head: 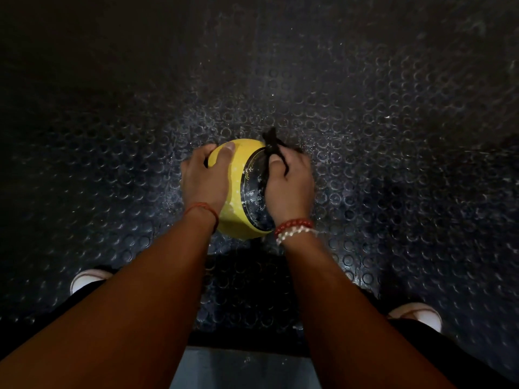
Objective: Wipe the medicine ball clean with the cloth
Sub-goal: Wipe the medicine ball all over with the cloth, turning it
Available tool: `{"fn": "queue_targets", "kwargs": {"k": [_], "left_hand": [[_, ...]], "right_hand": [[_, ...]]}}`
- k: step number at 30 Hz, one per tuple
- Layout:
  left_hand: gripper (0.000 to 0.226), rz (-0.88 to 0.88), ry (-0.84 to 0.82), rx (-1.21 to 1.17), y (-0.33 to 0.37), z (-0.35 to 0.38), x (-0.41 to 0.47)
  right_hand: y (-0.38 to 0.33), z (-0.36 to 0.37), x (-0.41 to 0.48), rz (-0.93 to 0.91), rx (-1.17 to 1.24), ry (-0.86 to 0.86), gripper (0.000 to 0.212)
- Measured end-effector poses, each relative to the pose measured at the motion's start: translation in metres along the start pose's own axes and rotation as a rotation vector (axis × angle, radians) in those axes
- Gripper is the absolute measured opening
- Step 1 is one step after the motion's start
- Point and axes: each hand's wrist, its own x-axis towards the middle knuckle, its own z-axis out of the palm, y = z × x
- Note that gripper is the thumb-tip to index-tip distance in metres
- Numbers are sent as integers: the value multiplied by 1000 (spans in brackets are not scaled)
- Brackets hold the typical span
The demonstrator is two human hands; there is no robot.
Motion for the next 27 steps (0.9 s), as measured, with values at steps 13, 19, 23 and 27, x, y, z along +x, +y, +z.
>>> {"fn": "queue_targets", "kwargs": {"k": [13, 19, 23, 27], "left_hand": [[70, 6, -36, -109, -15, -7, 7], [66, 19, -37, -119, -17, -6, 11], [65, 36, -35, -119, -19, -8, 12], [67, 25, -63, -135, -22, -9, 12]], "right_hand": [[18, -6, 26, 453, 295, -103, 26], [9, 2, -2, 198, 159, 82, 30], [-7, 9, -14, -141, 19, 67, 31], [-5, 5, 0, -134, 62, 41, 27]]}}
